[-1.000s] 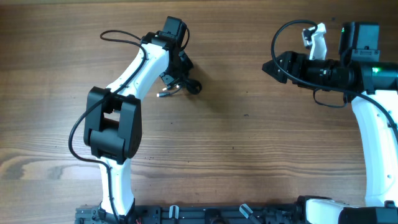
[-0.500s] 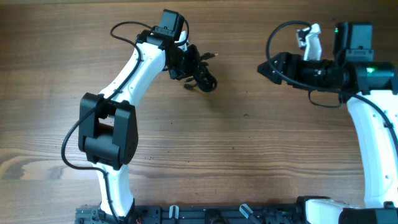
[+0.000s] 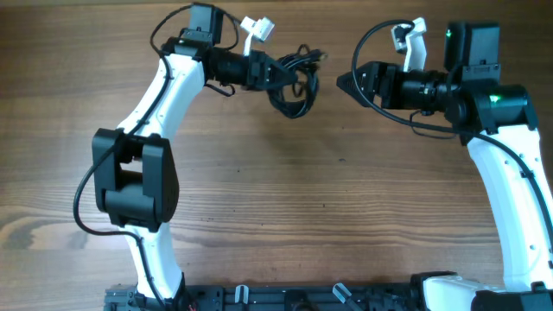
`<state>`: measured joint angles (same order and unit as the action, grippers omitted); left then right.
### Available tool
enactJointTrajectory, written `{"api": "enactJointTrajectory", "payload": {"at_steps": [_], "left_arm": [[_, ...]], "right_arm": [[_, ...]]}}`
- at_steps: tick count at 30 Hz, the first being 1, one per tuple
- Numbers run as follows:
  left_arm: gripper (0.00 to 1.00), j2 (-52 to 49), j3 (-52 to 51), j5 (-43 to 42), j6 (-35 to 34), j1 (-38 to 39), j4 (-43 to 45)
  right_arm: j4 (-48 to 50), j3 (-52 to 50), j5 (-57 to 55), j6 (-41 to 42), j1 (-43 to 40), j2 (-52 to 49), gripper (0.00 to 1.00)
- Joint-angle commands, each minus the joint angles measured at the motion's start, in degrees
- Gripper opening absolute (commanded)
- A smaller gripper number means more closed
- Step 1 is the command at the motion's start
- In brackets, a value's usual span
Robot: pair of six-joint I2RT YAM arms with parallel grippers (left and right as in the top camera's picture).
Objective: Untangle cables
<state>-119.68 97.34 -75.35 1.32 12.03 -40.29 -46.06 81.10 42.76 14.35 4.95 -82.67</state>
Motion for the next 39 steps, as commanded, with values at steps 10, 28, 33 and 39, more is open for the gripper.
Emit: {"api": "enactJointTrajectory", "payload": {"at_steps": [10,28,33,39], "left_arm": [[0.04,2.1,0.4,-5.6,-7.4,7.3,8.5],[0.04,2.0,0.4,14.8,-29.2,7.8,15.4],[0.04,2.0,0.4,14.8,-29.3,8.5,15.4],[0.04,2.0,0.4,14.8,-34.8,9.3,15.5]], "right_arm": [[-6.1,0.7,-7.0,-0.7,0.0,-0.4,0.73],[2.3,-1.7,-20.7,17.8,9.1,-11.9,0.35],[4.9,-1.7,-20.0,18.8,9.4,-13.1,0.22],[4.7,-1.7,-20.0,18.7,9.5,-16.0,0.17]]}}
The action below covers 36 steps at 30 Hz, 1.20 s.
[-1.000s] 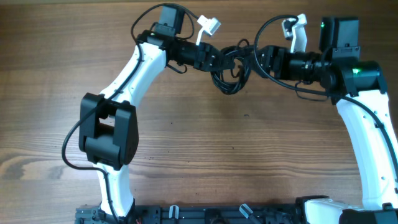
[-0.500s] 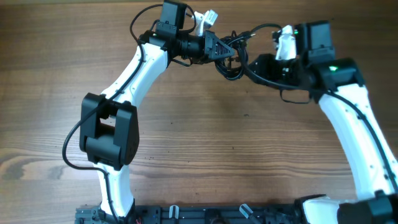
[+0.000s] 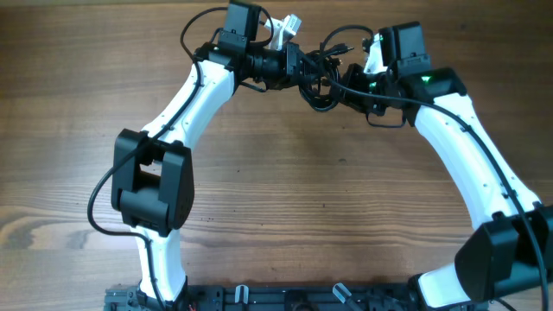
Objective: Untangle cables
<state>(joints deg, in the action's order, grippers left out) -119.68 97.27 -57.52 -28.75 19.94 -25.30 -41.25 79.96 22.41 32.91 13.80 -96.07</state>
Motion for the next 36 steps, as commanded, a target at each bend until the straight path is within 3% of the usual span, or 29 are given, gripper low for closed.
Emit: {"api": "enactJointTrajectory", "payload": {"at_steps": [1,3,6,7,12,16,18,21,26,28,31,32,36], "left_arm": [[0.04,2.0,0.5,-3.1,-5.2,1.5,0.5],[0.04,2.0,0.5,-3.5,-5.2,1.5,0.4],[0.04,2.0,0.5,-2.6,-5.1,1.6,-0.7],[0.04,2.0,0.5,4.1,-5.2,1.6,-5.0],[0.04,2.0,0.5,21.7,-5.2,1.5,-17.9],[0.04,2.0,0.5,21.8,-5.2,1.5,-19.6],[0.04,2.0,0.5,21.8,-5.1,1.4,-19.3],[0.04,2.0,0.5,21.1,-4.6,-0.2,-15.3],[0.04,4.3,0.5,2.0,4.9,-3.4,-1.2],[0.04,8.1,0.5,-0.6,8.0,-4.0,1.7],[0.04,15.6,0.5,-0.5,14.0,-3.7,1.3],[0.04,17.4,0.5,0.2,15.3,-3.5,0.5],[0.04,21.3,0.5,6.4,19.6,-2.0,-2.5]], "right_arm": [[0.0,-0.6,0.3,0.1,0.7,-3.1,0.12],[1.0,-0.6,0.3,-0.4,0.7,-3.1,0.04],[3.4,-0.4,2.5,-6.5,0.5,-2.6,0.04],[3.5,-0.3,4.7,-10.8,0.4,-0.5,0.04],[3.9,-0.3,4.6,-13.8,0.4,12.3,0.04],[2.0,-0.3,-5.5,-5.8,0.4,25.0,0.04],[-5.2,-0.3,-15.0,1.1,0.4,28.7,0.04],[-17.1,-0.3,-20.4,3.5,0.4,28.8,0.04],[-20.2,-0.4,-16.9,-0.7,0.4,23.8,0.05],[-14.8,-0.4,-7.3,-10.4,0.4,23.0,0.11],[-4.2,-0.4,-1.4,-18.0,0.4,23.0,0.55],[-2.0,-0.4,-1.4,-18.3,0.4,22.9,0.61],[2.8,-0.4,-1.3,-19.0,0.4,21.3,0.66]]}}
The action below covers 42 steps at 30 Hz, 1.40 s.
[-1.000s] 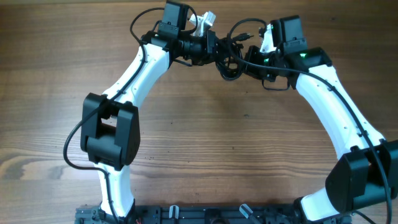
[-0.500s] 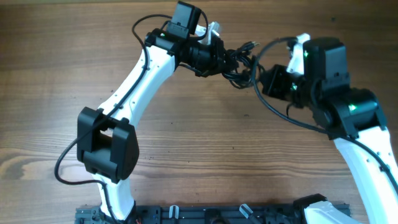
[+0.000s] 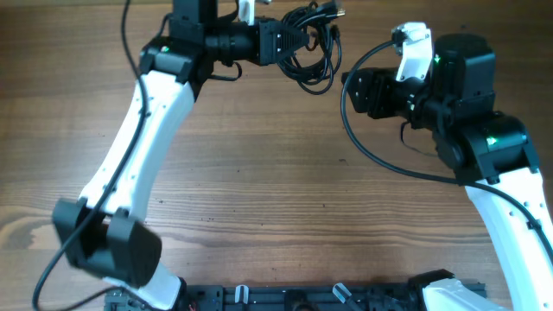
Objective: Untangle cables
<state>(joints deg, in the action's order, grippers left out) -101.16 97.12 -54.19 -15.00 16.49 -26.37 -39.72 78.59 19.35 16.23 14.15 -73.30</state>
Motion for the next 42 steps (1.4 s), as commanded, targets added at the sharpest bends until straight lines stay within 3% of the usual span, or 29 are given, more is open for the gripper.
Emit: {"api": "enactJointTrajectory", "payload": {"at_steps": [1,3,6,8,15,18,22,26,38,39,42], "left_arm": [[0.04,3.2,0.6,5.8,5.9,2.1,-2.0],[0.04,3.6,0.6,14.1,5.9,4.5,-3.4],[0.04,3.6,0.6,33.0,5.8,8.0,-8.0],[0.04,3.6,0.6,36.9,5.8,9.6,-9.3],[0.04,3.7,0.6,34.7,3.8,10.4,-9.1],[0.04,3.7,0.6,34.7,2.5,10.4,-9.4],[0.04,3.7,0.6,34.5,2.3,10.2,-11.2],[0.04,3.7,0.6,34.5,2.4,9.6,-12.5],[0.04,3.7,0.6,26.4,0.9,8.8,-12.1],[0.04,3.7,0.6,26.4,0.0,8.8,-11.7],[0.04,3.7,0.6,26.1,-7.0,8.7,-9.2]], "right_arm": [[1.9,1.0,1.8,-2.3,0.0,-2.3,0.66],[3.1,1.0,3.5,-2.3,0.0,-3.4,0.66],[4.0,1.0,4.1,-2.2,0.0,-3.5,0.66],[3.6,1.0,4.1,-2.1,0.0,-3.5,0.66],[2.4,1.0,2.6,1.9,0.1,-8.8,0.65],[3.1,1.0,5.6,1.8,0.2,-11.8,0.6],[4.2,1.0,1.4,4.0,0.0,-13.2,0.57],[6.5,1.0,1.2,11.1,-1.5,-13.1,0.59],[6.0,1.0,7.3,11.1,-1.6,-18.6,0.61],[6.1,1.0,7.3,11.1,-1.6,-19.2,0.6],[5.8,1.0,7.0,12.8,-1.7,-21.4,0.42]]}}
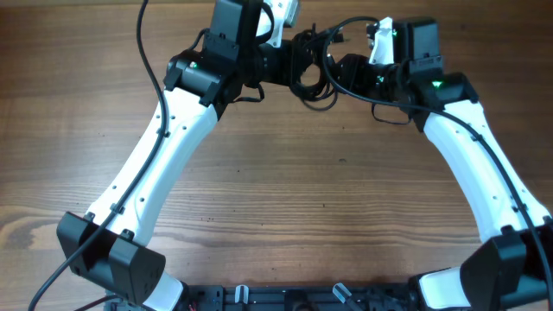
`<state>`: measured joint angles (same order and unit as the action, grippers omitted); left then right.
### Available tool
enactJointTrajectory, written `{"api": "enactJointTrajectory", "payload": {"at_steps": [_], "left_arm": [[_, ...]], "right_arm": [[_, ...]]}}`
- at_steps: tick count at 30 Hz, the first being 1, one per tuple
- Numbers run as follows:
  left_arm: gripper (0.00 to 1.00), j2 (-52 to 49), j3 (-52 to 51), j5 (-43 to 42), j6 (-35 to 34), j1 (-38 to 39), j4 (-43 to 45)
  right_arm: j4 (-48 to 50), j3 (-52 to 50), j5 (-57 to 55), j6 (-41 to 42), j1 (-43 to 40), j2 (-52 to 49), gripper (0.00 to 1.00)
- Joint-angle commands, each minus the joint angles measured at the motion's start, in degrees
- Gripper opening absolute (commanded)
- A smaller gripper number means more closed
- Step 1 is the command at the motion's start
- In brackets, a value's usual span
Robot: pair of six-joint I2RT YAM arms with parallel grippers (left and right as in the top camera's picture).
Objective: Untangle cables
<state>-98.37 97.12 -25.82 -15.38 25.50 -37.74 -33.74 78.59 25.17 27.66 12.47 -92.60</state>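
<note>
A tangled bundle of black cables (317, 89) hangs at the far middle of the wooden table, raised off the surface. My left gripper (298, 63) comes in from the left and is shut on the bundle's left side. My right gripper (339, 73) comes in from the right with its tip pressed into the bundle's right side. Its dark fingers merge with the black loops, so their state does not show. A plug end (344, 36) sticks up from the top of the bundle.
The wooden table (285, 199) stretches toward the near edge, where a black rail with clips (285, 298) runs along it. Both white arms arch inward from the lower corners. Each arm's own black cable loops beside it.
My right gripper was drawn back to the right, apart from the bundle; now it is against the bundle's right side. The left gripper with the bundle has shifted slightly right and lower.
First my left gripper held the bundle with the right gripper apart at the right. Then both grippers met at the bundle. Then the right stood back while the left held the bundle higher. Now both meet at the bundle again.
</note>
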Motion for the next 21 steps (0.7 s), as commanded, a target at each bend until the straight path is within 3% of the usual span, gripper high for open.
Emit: {"api": "enactJointTrajectory", "payload": {"at_steps": [1,2,4,5,7,12,15,17,18,19,21], "left_arm": [[0.04,0.9,0.6,-4.5,-11.8,-0.7,4.7],[0.04,1.0,0.6,-6.4,-14.1,-1.2,6.3],[0.04,1.0,0.6,-9.6,-24.4,-3.5,10.4],[0.04,1.0,0.6,-9.5,-29.6,-4.7,10.8],[0.04,1.0,0.6,-9.7,-42.6,-7.8,10.6],[0.04,1.0,0.6,-12.3,-53.7,-11.9,10.5],[0.04,1.0,0.6,-12.1,-59.4,-12.2,10.6],[0.04,1.0,0.6,-12.0,-60.6,-12.2,10.6],[0.04,1.0,0.6,-12.0,-60.5,-12.2,10.6],[0.04,1.0,0.6,-12.1,-60.2,-12.2,10.5],[0.04,1.0,0.6,-11.8,-54.2,-12.2,10.5]], "right_arm": [[-0.2,1.0,1.2,2.0,-0.1,-2.4,0.34],[-0.4,1.0,1.3,2.3,-0.1,-2.4,0.31],[-1.7,1.0,1.2,2.3,-0.1,-2.3,0.11],[-2.7,1.0,1.2,2.3,-0.2,-2.3,0.06],[-5.8,1.0,1.2,2.3,-0.3,-2.3,0.04],[-15.0,1.0,1.8,0.7,-0.3,-2.3,0.04],[-19.6,1.0,13.0,-7.5,0.2,-2.3,0.05],[-20.9,1.0,18.2,-11.4,1.0,-2.3,0.11],[-21.3,1.0,18.2,-12.5,1.4,-2.3,0.18],[-21.3,1.1,16.9,-15.1,1.2,-2.3,0.36],[-21.4,2.1,11.7,-15.6,-1.0,-2.3,0.57]]}}
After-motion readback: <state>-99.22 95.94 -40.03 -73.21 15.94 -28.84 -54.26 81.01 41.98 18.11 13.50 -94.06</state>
